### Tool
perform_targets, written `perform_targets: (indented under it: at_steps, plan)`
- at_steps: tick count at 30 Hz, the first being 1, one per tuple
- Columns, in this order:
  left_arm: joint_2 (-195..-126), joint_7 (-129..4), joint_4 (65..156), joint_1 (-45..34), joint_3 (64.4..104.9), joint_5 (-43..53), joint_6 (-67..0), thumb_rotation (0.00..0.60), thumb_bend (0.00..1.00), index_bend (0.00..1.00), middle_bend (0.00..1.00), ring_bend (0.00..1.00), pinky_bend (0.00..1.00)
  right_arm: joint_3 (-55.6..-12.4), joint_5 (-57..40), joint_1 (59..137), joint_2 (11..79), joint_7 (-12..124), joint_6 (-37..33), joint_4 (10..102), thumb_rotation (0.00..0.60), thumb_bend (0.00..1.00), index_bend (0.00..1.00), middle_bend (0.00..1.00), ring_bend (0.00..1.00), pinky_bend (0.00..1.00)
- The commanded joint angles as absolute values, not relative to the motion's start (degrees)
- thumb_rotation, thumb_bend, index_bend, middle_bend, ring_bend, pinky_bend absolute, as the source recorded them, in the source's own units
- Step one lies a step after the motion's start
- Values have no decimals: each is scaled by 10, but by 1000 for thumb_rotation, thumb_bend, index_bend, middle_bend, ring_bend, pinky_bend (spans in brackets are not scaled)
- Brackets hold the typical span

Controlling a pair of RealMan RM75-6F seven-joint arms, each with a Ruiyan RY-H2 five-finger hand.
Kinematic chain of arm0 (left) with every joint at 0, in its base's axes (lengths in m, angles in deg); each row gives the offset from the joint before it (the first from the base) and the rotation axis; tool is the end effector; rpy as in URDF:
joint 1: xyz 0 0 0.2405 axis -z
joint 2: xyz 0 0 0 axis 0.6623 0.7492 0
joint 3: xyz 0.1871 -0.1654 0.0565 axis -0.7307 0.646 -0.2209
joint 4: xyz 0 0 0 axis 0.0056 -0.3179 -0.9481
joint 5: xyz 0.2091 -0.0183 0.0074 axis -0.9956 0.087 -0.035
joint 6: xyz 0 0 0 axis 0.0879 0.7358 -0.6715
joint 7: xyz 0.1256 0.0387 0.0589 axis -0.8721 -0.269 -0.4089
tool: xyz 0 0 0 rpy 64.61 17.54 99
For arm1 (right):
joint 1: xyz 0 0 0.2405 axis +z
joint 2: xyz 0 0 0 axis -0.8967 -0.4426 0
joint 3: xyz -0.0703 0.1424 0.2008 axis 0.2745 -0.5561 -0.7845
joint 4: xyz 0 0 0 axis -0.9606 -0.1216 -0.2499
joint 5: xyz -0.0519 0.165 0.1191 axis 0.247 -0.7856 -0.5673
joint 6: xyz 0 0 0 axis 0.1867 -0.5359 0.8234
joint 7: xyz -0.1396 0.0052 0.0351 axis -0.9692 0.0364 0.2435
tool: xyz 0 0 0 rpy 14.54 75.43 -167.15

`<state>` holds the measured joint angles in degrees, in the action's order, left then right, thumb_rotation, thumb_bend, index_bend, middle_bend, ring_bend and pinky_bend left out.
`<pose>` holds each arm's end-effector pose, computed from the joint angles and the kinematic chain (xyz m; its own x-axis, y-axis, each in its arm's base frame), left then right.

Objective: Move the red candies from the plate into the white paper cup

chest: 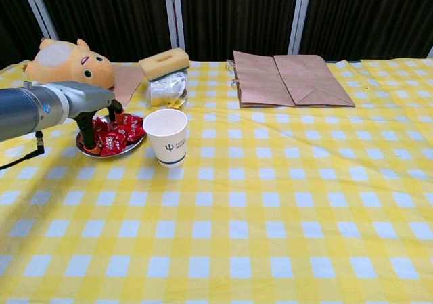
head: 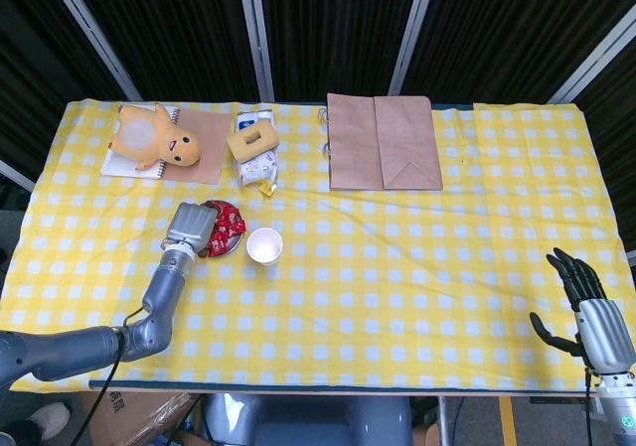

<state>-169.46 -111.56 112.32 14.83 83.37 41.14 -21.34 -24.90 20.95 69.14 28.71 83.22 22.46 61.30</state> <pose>-0.1693 0.3970 -0.0289 0.7012 0.3758 0.6059 0.6975 -0.1853 -0.6922 -0.3320 -0.1802 0.1614 0.0824 -0.0157 0.9965 -0.9893 -0.1224 0.0799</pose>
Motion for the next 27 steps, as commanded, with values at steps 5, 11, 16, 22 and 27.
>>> perform_targets:
  at_steps: [5, 11, 16, 22, 27]
  plan:
    - [-1702, -1114, 1114, 150, 831, 415, -211, 600, 233, 215, 177, 958, 952, -249, 210, 691, 286, 833, 224, 614, 600, 424, 0, 0, 0, 0]
    - [-1704, -1112, 1111, 151, 831, 416, -211, 600, 233, 206, 177, 958, 953, -249, 210, 691, 286, 834, 224, 614, 600, 424, 0, 0, 0, 0]
    - [-1702, -1108, 1117, 151, 832, 410, -214, 600, 233, 217, 189, 958, 953, -249, 210, 692, 286, 833, 223, 614, 600, 423, 0, 0, 0, 0]
    - [-1704, -1113, 1115, 152, 826, 416, -213, 600, 249, 307, 260, 958, 953, -248, 211, 691, 286, 832, 225, 615, 600, 424, 0, 0, 0, 0]
    - [-1711, -1117, 1110, 152, 823, 420, -214, 600, 279, 340, 289, 958, 953, -248, 211, 691, 286, 833, 226, 615, 600, 424, 0, 0, 0, 0]
